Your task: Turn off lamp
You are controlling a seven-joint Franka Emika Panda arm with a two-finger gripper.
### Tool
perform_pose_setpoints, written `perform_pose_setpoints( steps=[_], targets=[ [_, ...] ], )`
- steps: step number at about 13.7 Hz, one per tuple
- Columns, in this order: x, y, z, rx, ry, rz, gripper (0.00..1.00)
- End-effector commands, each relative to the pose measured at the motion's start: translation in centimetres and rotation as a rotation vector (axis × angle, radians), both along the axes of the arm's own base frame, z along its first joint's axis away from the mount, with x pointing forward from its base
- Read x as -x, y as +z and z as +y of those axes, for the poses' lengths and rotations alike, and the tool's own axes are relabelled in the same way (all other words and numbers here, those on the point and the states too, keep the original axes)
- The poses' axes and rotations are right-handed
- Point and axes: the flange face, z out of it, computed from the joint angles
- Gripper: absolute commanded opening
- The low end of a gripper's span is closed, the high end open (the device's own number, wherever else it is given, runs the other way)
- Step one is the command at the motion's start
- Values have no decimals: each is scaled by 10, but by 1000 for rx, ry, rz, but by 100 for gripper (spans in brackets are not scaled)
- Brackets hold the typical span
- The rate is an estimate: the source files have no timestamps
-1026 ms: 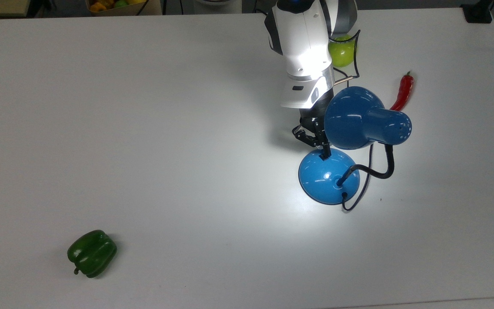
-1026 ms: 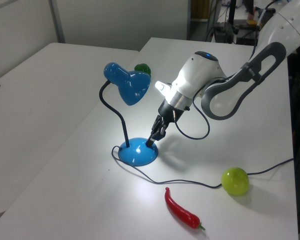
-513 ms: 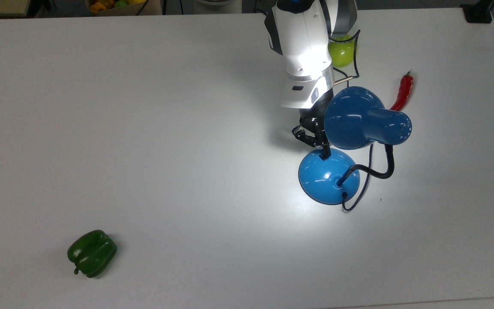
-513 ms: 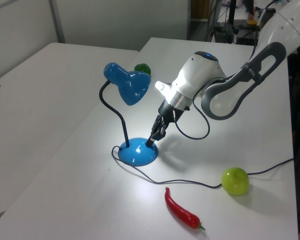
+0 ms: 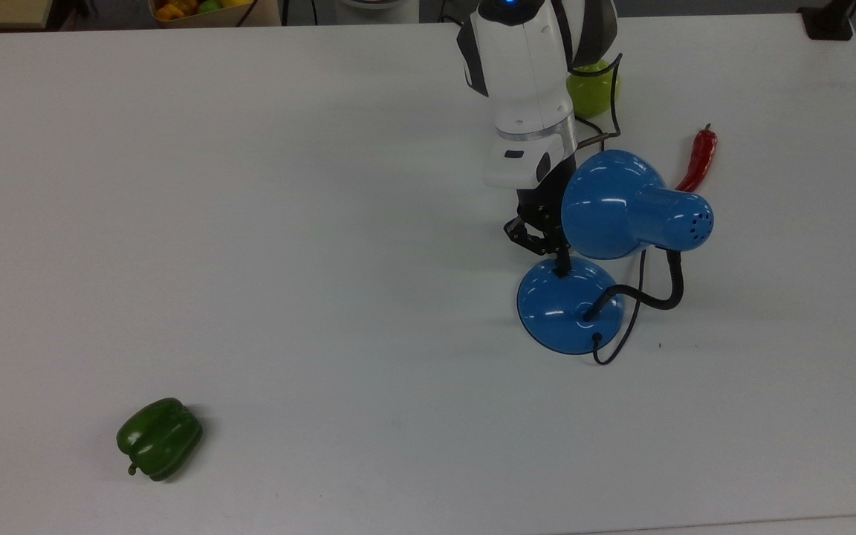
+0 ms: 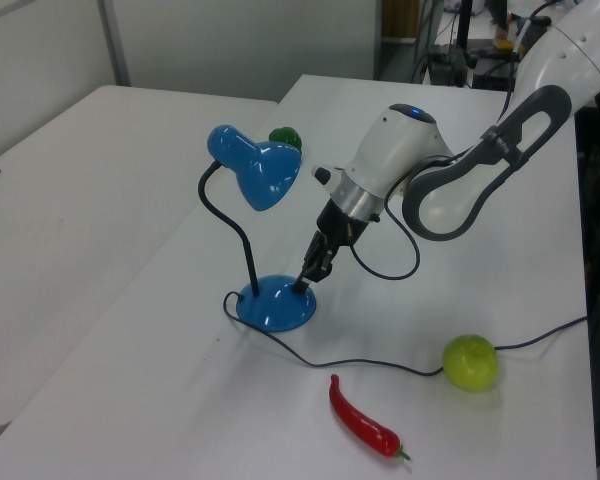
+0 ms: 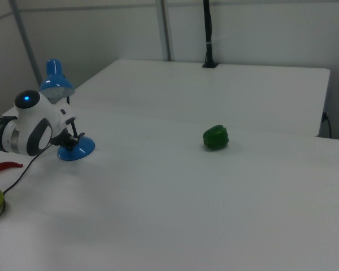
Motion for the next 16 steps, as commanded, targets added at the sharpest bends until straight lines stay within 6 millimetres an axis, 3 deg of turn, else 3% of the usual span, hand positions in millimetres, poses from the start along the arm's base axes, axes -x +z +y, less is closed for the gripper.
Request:
perform_pose_setpoints(
  steps=[1,6,12,16],
  targets=[
    [3,-12,-9,12,-18,22,0],
    [5,8,-22,34,-22,71,0],
    [18,46,-38,93,-2,217,0],
    [31,70,-64,153,-5,363,4]
  ],
)
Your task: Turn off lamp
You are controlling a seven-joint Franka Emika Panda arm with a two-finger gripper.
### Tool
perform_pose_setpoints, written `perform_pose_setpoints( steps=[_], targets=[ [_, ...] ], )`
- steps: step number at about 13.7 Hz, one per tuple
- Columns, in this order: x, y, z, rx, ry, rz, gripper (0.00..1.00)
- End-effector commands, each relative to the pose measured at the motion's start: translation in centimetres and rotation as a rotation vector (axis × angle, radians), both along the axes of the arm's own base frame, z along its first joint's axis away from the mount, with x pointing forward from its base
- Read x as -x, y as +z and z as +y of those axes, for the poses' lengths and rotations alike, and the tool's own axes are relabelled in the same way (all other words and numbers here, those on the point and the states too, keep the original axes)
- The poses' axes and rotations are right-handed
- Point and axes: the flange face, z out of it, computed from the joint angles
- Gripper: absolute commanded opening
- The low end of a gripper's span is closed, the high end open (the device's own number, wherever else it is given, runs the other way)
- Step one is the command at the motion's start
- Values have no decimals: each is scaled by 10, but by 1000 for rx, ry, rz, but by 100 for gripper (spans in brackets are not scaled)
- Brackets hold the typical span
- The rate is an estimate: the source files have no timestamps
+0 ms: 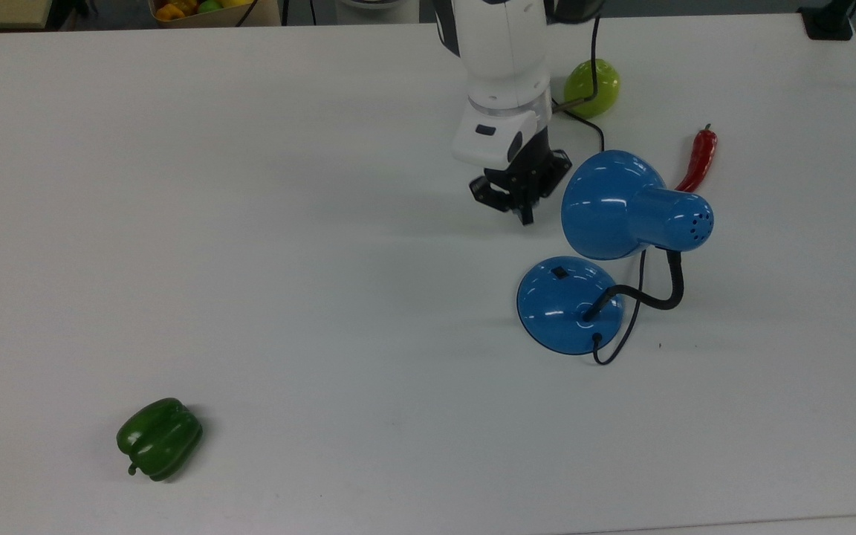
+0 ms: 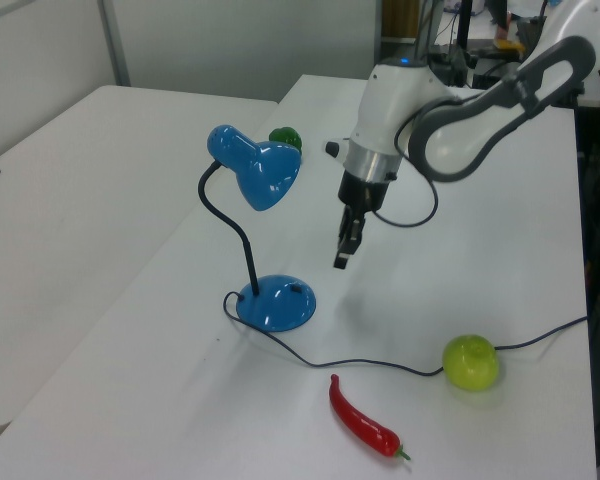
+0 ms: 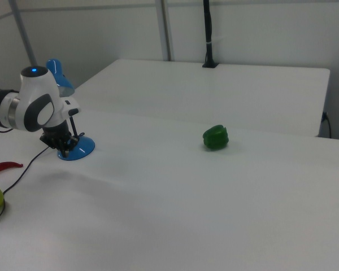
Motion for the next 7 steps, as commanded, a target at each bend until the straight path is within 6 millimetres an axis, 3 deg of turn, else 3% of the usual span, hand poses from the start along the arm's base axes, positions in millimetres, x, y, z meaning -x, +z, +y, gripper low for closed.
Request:
perform_pose_setpoints(
  steps=[1,2,3,5,7],
  targets=[
    [24,34,-27,76,-5,128,13],
    [31,48,-37,114,2,161,27],
    [37,70,-62,133,-27,205,46],
    [53,111,-93,148,-62,237,100],
    [60,148,-121,152,-99,258,100]
  ],
)
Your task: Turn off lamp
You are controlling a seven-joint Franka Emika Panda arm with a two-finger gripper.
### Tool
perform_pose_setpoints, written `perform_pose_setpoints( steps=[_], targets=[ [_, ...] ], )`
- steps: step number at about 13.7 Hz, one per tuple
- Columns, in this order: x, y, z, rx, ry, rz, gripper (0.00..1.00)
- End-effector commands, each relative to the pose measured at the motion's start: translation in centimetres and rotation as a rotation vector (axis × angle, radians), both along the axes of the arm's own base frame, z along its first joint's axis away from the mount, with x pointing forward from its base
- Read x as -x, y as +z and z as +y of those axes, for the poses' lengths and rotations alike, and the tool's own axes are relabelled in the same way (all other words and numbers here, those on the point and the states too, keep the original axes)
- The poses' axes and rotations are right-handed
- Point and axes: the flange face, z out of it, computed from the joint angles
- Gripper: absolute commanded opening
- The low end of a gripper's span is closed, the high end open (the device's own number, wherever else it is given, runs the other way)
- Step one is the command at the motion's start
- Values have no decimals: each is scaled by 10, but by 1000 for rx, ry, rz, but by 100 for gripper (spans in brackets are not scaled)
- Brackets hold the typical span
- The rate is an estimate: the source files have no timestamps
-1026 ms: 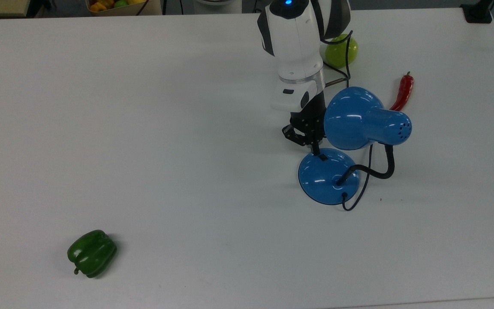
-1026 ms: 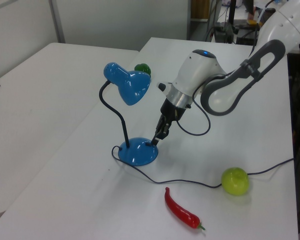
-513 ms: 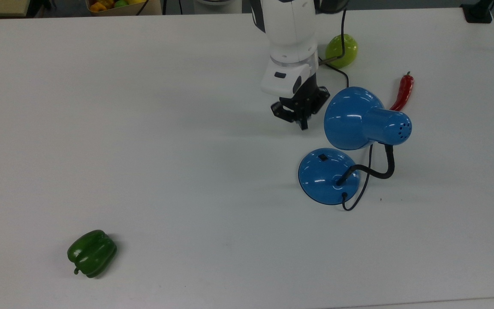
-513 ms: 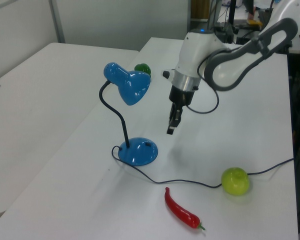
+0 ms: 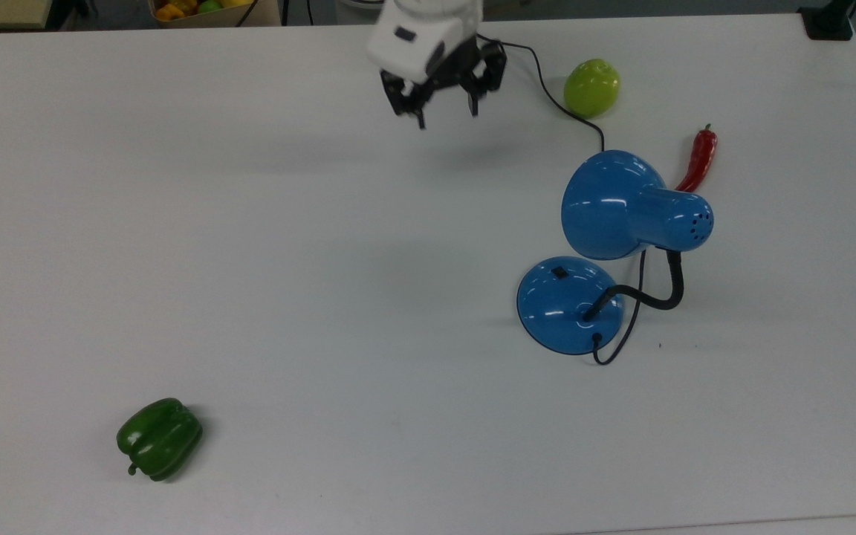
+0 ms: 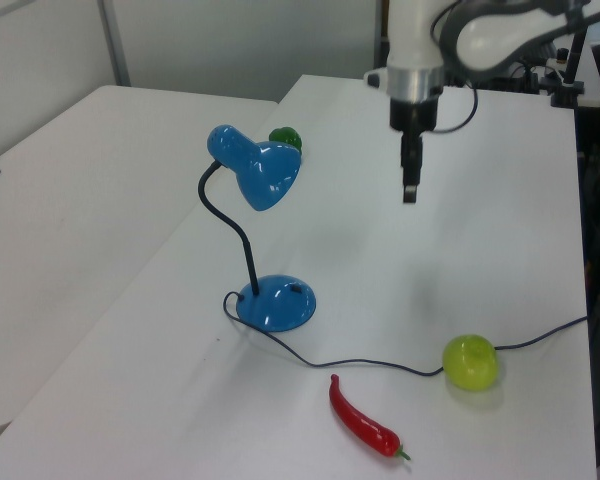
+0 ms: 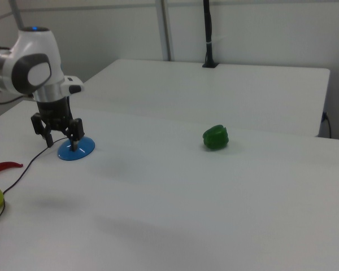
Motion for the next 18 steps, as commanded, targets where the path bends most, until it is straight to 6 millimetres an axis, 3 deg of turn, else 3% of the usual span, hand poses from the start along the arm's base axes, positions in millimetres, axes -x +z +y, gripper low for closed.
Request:
perform_pose_setpoints(
  steps=[1,3,5,8,14,16,18],
  targets=[
    [18,62,-49,19,-74,24,100],
    [23,89,-78,15,-158,32,100],
    [25,114,-93,12,-312,-4,100],
    [20,123,-107,12,-339,-45,100],
    [6,132,-83,11,-229,-179,100],
    [-2,118,-82,15,-230,-156,100],
    [-8,118,-81,10,-232,-171,100]
  ],
)
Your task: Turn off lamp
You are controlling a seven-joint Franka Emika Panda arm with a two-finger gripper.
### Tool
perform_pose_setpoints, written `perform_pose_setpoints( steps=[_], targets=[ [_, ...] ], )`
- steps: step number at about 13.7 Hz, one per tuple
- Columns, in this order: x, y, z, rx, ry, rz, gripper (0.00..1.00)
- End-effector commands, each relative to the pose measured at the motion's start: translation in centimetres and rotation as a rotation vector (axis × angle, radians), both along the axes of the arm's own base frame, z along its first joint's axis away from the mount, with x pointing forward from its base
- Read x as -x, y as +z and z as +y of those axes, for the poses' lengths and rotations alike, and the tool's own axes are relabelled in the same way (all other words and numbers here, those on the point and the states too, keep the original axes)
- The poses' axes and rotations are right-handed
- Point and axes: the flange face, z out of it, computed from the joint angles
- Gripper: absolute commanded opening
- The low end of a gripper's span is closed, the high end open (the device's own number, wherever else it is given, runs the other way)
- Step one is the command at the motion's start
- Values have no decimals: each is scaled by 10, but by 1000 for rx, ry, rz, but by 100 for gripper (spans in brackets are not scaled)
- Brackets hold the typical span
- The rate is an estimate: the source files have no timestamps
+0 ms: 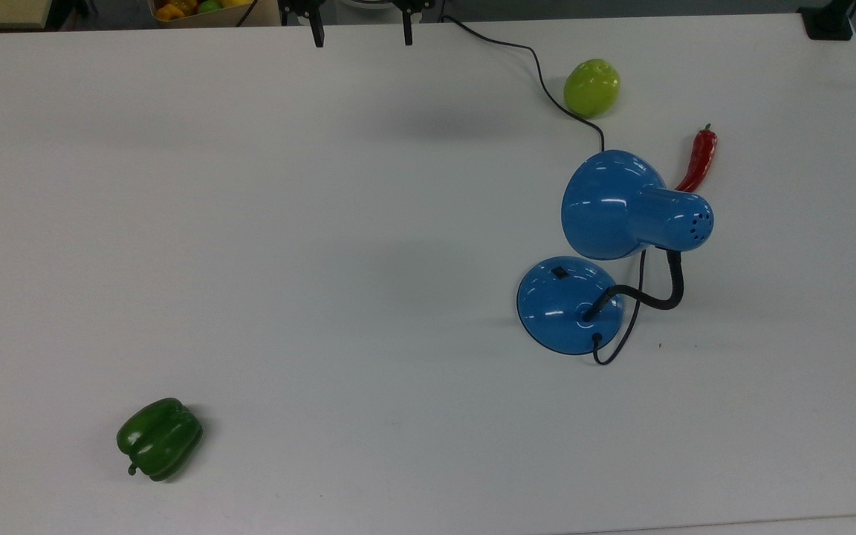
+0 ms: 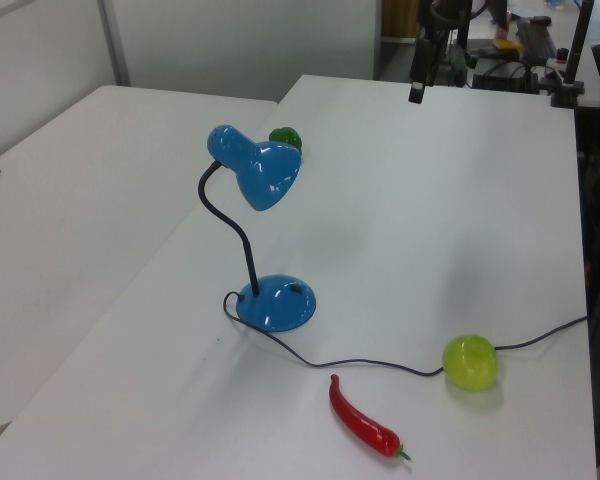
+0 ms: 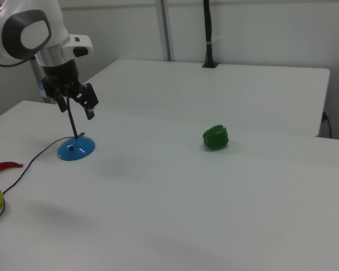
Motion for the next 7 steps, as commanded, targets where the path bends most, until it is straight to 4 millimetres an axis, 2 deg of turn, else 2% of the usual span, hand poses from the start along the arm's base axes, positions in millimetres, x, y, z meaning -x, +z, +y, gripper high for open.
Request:
perform_pose_setpoints(
  steps=[1,2,7],
  targets=[
    [-12,0,3,5,21,-30,100],
    [-11,-2,12,5,34,-24,100],
    [-10,-3,14,5,37,-20,100]
  ],
)
